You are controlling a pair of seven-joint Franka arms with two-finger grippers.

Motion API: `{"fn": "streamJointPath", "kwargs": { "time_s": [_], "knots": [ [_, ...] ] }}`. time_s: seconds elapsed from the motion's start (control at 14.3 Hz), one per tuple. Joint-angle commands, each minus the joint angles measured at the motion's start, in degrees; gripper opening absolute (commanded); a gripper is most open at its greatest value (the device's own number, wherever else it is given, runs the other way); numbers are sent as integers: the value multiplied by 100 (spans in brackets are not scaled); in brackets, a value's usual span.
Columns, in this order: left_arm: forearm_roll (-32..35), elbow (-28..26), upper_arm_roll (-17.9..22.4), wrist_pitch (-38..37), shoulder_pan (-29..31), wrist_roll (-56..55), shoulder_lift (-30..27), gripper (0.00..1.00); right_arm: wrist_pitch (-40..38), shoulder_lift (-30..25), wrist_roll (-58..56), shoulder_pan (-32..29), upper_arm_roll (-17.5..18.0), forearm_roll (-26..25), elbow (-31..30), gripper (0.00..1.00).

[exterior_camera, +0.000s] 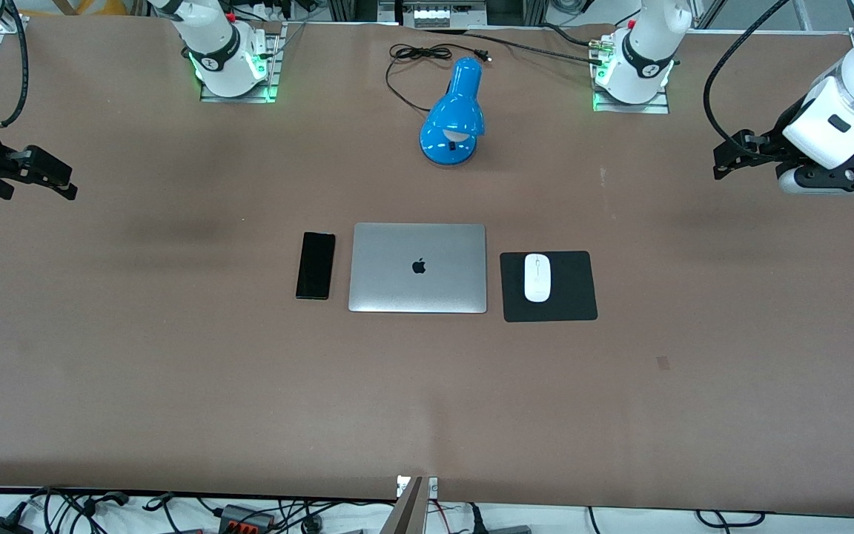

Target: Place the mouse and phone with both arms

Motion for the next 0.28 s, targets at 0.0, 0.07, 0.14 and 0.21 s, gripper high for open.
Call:
{"fn": "streamJointPath", "kwargs": {
  "time_s": [0.0,0.07,0.14,0.21],
  "knots": [
    [-48,167,13,-137,17,147,85,100,-49,-119,-86,-80,79,2,-86,100],
    [-48,167,13,-137,17,147,85,100,-58,-119,-86,-88,79,2,-86,100],
    [-48,167,13,-137,17,147,85,100,-84,-119,-86,-88,79,2,-86,100],
    [-48,167,13,-137,17,147,94,100,-102,-119,-86,-97,70,2,-77,100]
  ]
}}
